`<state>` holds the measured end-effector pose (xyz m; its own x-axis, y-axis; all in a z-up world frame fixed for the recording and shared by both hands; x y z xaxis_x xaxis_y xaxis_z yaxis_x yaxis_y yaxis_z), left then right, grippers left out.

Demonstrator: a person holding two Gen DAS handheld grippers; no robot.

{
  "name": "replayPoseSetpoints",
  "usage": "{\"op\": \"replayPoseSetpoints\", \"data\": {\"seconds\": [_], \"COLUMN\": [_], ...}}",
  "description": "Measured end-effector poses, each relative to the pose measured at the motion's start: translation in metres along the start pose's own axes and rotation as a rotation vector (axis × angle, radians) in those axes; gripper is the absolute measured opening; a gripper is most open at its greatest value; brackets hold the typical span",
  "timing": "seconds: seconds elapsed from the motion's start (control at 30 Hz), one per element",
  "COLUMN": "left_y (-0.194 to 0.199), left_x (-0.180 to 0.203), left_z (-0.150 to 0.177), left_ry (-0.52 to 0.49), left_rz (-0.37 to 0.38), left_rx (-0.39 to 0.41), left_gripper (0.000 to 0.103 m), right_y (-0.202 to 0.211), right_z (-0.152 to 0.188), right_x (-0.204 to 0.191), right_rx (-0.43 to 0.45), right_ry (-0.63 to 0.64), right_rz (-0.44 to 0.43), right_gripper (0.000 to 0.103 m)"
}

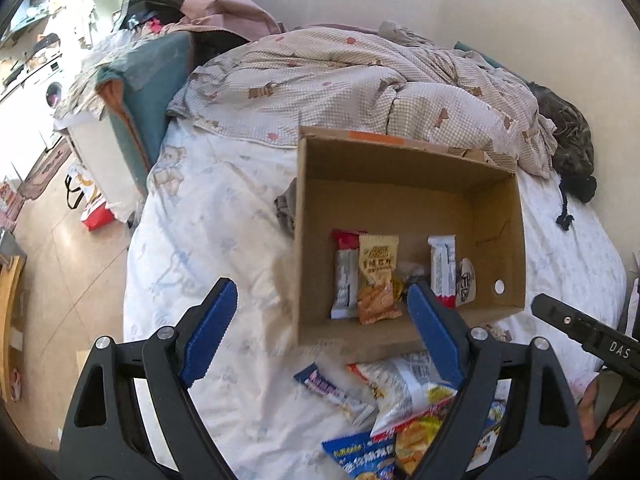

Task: Organize snacks
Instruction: 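Move both open tools back over the remaining snack pile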

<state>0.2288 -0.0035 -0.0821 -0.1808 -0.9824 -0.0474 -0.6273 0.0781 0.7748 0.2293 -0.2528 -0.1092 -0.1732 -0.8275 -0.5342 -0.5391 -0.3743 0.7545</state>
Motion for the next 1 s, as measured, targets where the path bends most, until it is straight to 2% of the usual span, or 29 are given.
{"op": "replayPoseSetpoints", "data": {"seconds": [0.43,0.73,0.83,1.0], "left_y": [0.023,0.017,0.002,-0.032], "left_x": [-0.001,0.005,0.015,0.041], "left_z": [0.038,0.059,0.074,0.125], "left_ry": [0.021,0.061,0.078,0.093], "left_rz": [0.017,0.060,0.109,0.198], "left_rx": [-0.036,-0.092,-0.161,-0.393], "left_gripper": [0.085,0.085,0.085,0.085], "right_y": [0.027,0.038,0.040,0.043], "right_z": [0.031,0.041,0.041,0.039], "right_x": [0.012,0.031,0.039,0.049], "right_rx": [-0.004,-0.008,-0.013,-0.013], "right_ry": [-0.024,-0.063,-0.086,-0.112], "right_rz": [0.003,0.012,0.017,0.019], "right_gripper": [0.073,0.073,0.073,0.073]}}
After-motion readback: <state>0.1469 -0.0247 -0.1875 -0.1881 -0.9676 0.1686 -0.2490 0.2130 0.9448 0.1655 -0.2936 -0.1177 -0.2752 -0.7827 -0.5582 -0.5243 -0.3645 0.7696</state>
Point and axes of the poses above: each gripper's, at about its wrist camera, not at the fingertips, and y roughly against the way its jaws point, x to its right, z to its underside, the point moved 7 cm from there along -y, roughly the way its jaws point, and after that the axes turned 14 degrees about -y, right-handed, at the moved point
